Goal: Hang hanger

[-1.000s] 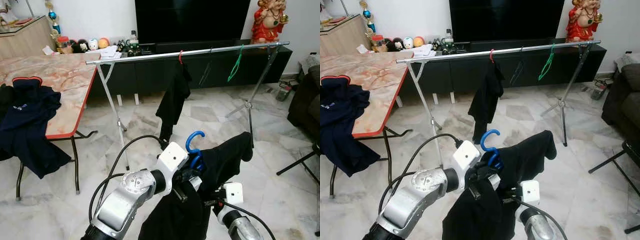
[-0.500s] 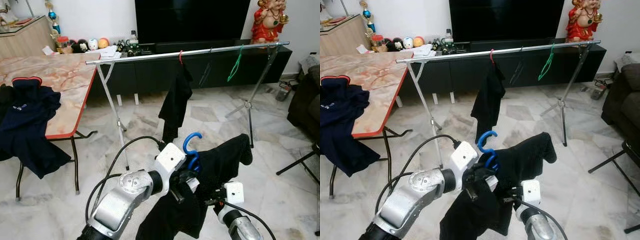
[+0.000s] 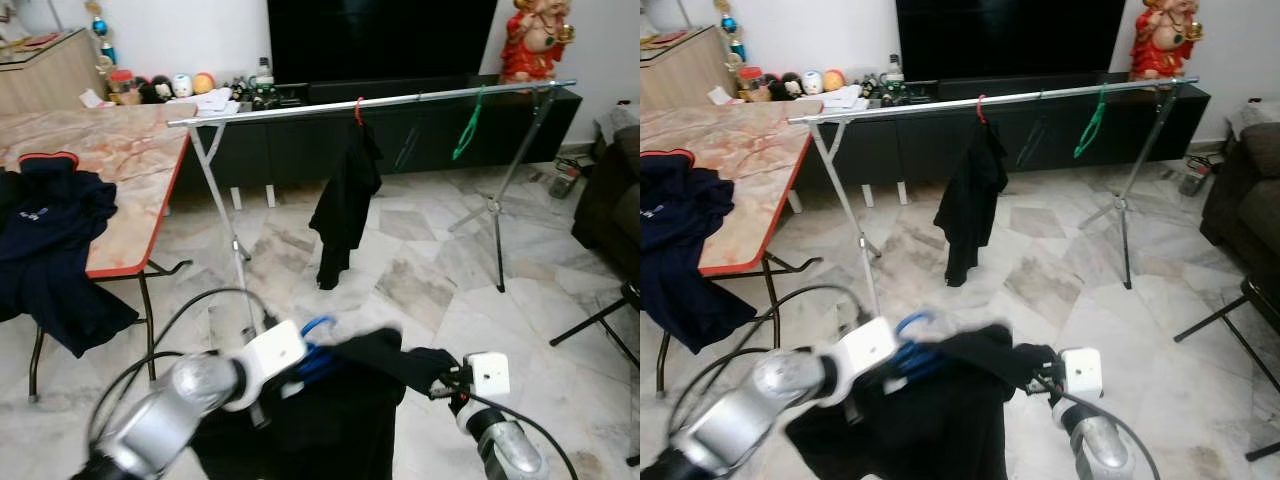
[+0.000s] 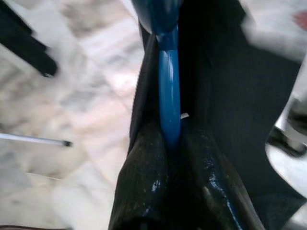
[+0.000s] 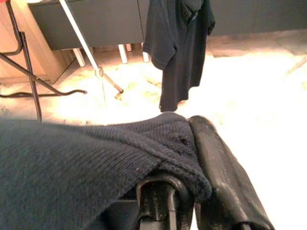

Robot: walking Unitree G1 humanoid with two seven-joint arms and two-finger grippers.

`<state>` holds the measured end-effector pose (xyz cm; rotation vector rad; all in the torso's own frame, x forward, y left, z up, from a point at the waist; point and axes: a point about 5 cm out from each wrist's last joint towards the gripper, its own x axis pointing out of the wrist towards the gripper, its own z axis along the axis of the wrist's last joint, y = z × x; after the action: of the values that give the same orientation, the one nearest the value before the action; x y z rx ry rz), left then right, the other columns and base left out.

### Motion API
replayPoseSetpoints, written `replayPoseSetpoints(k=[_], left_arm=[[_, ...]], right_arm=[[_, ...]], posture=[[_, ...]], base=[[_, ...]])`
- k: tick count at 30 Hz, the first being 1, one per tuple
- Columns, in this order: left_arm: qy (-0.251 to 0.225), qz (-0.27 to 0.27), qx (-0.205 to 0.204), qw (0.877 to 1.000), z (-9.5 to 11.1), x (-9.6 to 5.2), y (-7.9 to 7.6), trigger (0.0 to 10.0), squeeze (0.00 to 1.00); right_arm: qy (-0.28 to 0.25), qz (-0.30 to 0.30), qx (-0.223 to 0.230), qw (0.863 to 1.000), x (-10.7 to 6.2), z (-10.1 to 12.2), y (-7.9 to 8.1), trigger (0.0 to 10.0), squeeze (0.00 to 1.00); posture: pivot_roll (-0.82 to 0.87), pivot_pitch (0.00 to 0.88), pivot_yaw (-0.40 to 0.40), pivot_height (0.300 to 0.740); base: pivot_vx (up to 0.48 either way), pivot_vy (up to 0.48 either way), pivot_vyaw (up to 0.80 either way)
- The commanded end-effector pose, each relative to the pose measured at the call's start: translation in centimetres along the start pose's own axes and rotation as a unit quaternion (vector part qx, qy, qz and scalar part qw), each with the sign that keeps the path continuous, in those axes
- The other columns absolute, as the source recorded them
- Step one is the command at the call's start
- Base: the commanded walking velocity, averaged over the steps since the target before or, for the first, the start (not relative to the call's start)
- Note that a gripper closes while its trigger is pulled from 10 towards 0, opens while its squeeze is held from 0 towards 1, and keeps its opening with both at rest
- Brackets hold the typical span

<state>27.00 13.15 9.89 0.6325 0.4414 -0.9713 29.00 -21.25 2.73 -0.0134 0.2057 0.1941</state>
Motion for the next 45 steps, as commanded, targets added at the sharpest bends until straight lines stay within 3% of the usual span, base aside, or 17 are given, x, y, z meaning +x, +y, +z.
replayPoseSetpoints(k=[1,5,7,12,19,23,24,25,26,27,32,35,37,39,41,45], left_arm=[[0.005,-0.015,0.001,1.0,-0.6,-1.5,0.6,10.0,0.0],[-0.016,-0.072,-0.009,0.997,-0.6,-3.1,0.2,10.0,0.0],[-0.087,-0.105,-0.035,0.99,0.3,-4.1,0.0,10.0,0.0],[-0.147,-0.124,-0.05,0.98,0.8,-5.5,0.3,10.0,0.0],[-0.133,-0.153,-0.033,0.979,0.2,-7.1,0.3,10.0,0.0],[-0.148,-0.196,-0.016,0.969,0.9,-7.7,-0.4,10.0,0.0],[-0.117,-0.22,0.015,0.968,0.9,-7.5,-1.1,10.0,0.0],[-0.117,-0.22,0.015,0.968,0.9,-7.5,-1.1,10.0,0.0],[-0.085,-0.26,0.062,0.96,1.0,-7.3,-2.3,10.0,0.0],[-0.079,-0.27,0.072,0.957,1.0,-7.3,-2.6,10.0,0.0],[-0.068,-0.266,0.126,0.953,2.1,-7.6,-2.2,10.0,0.0],[-0.129,-0.25,0.094,0.955,3.3,-7.9,-1.6,10.0,0.0],[-0.19,-0.235,0.065,0.951,4.3,-8.3,-1.1,10.0,0.0],[-0.219,-0.228,0.049,0.947,4.6,-8.6,-0.9,10.0,0.0],[-0.221,-0.233,0.048,0.946,4.3,-9.0,-0.9,10.0,0.0],[-0.163,-0.257,0.07,0.95,3.2,-9.0,-1.4,10.0,0.0]], right_arm=[[-0.016,-0.034,-0.004,0.999,0.0,1.2,-1.9,0.0,0.0],[-0.012,-0.041,-0.013,0.999,-0.2,1.5,-2.8,0.0,0.0],[-0.008,-0.044,-0.016,0.999,-0.3,1.5,-3.1,0.0,0.0],[0.001,-0.045,-0.021,0.999,-0.5,1.3,-3.4,0.0,0.0],[0.018,-0.048,-0.028,0.998,-0.8,0.9,-3.9,0.0,0.0],[0.029,-0.046,-0.031,0.998,-1.0,0.7,-4.1,0.0,0.0],[0.031,-0.048,-0.031,0.998,-1.0,0.6,-4.2,0.0,0.0],[0.031,-0.048,-0.031,0.998,-1.0,0.6,-4.2,0.0,0.0],[0.033,-0.046,-0.033,0.998,-1.0,0.6,-4.2,0.0,0.0],[0.034,-0.045,-0.033,0.998,-1.0,0.6,-4.2,0.0,0.0],[0.038,-0.052,-0.036,0.997,-1.0,0.9,-4.8,0.0,0.0],[0.041,-0.053,-0.033,0.997,-1.0,0.9,-4.9,0.0,0.0],[0.046,-0.047,-0.033,0.997,-1.0,0.6,-4.7,0.0,0.0],[0.051,-0.046,-0.032,0.997,-1.1,0.3,-4.5,0.0,0.0],[0.062,-0.045,-0.029,0.997,-1.2,-0.2,-4.3,0.0,0.0],[0.072,-0.037,-0.032,0.996,-1.4,-0.7,-4.0,0.0,0.0]], posture=[[-0.03,0.026,0.024,0.74],[-0.03,0.025,0.021,0.74],[-0.03,0.024,0.018,0.74],[-0.03,0.025,0.015,0.74],[-0.03,0.025,0.013,0.74],[-0.03,0.025,0.012,0.74],[-0.03,0.025,0.011,0.74],[-0.03,0.025,0.011,0.74],[-0.03,0.026,0.01,0.74],[-0.03,0.026,0.01,0.74],[-0.04,0.026,0.012,0.74],[-0.03,0.027,0.013,0.74],[-0.04,0.027,0.012,0.74],[-0.04,0.028,0.012,0.74],[-0.04,0.03,0.011,0.74],[-0.03,0.032,0.012,0.74]], base=[[0.0,0.0,0.0],[0.0,0.0,0.0],[0.0,0.0,0.0],[0.0,0.0,0.0],[0.0,0.0,0.0],[0.0,0.0,0.0],[0.0,0.0,0.0],[0.0,0.0,0.0],[0.0,0.0,0.0],[0.0,0.0,0.0],[0.0,0.0,0.0],[0.0,0.0,0.0],[0.0,0.0,0.0],[0.0,0.0,0.0],[0.0,0.0,0.0],[0.0,0.0,0.0]])
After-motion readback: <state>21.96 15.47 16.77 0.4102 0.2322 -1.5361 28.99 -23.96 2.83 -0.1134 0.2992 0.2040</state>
